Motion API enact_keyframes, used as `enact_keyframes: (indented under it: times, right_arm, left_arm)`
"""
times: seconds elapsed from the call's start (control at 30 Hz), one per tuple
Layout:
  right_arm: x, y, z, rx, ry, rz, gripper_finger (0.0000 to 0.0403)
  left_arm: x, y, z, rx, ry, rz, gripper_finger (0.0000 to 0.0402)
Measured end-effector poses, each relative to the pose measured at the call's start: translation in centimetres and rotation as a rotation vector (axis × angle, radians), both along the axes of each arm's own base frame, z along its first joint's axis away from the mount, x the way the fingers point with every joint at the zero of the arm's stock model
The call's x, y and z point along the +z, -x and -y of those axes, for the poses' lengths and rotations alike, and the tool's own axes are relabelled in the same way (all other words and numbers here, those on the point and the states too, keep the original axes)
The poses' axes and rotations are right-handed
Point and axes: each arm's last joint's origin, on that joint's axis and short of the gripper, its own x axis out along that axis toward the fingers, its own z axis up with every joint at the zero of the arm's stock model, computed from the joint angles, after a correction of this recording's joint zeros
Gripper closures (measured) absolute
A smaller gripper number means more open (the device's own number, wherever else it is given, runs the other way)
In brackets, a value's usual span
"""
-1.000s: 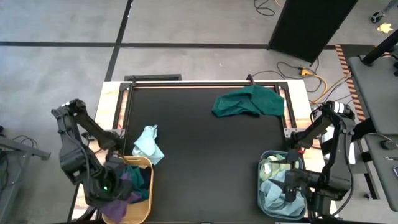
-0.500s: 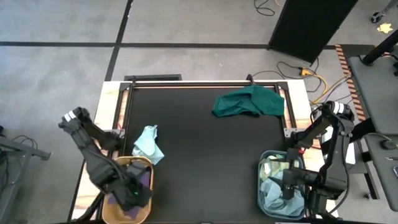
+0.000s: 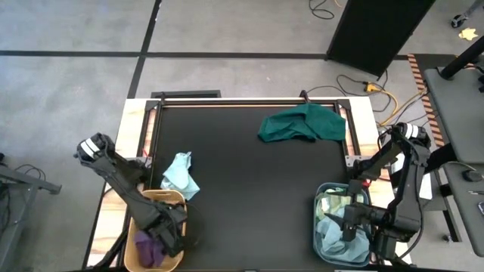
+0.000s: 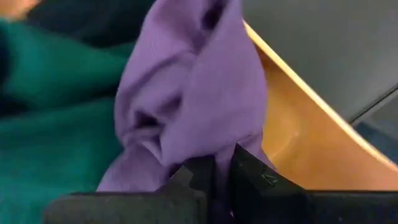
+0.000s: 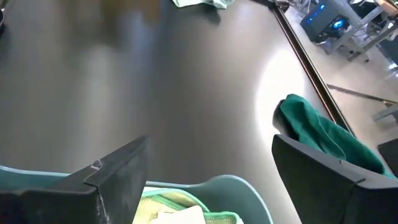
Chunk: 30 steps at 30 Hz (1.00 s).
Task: Sort microfiber towel by color & place in baskets
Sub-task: Put the violet microfiber towel into the yellow bin
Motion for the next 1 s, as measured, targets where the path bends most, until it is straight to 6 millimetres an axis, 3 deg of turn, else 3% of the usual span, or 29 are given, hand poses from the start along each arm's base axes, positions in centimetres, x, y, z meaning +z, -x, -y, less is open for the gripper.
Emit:
enact_keyframes:
  times: [0.17,0.33,0.47,0.73,1.0]
  right_arm:
    - [-0.1,0.0,0.0,-0.001,0.001,0.0,0.0078]
    - [-0.2,0.0,0.1,-0.001,0.008,-0.002,0.0078]
    - [-0.3,0.1,0.1,-0.004,0.007,-0.009,0.0078]
    - [-0.4,0.0,0.1,0.01,0.023,-0.014,0.0078]
    - [-0.4,0.0,0.1,0.003,0.007,-0.002,0.0078]
  left_arm:
    - [-3.8,1.2,-0.9,-0.021,0.05,-0.09,0.039]
    - [-5.4,2.1,-1.3,-0.002,0.141,-0.225,0.0386]
    - [-5.4,2.2,-1.3,0.002,0.143,-0.228,0.0357]
    - [-3.8,2.0,-0.4,0.01,0.219,-0.312,0.0249]
    - [-2.1,1.2,0.2,0.145,0.216,-0.33,0.0157]
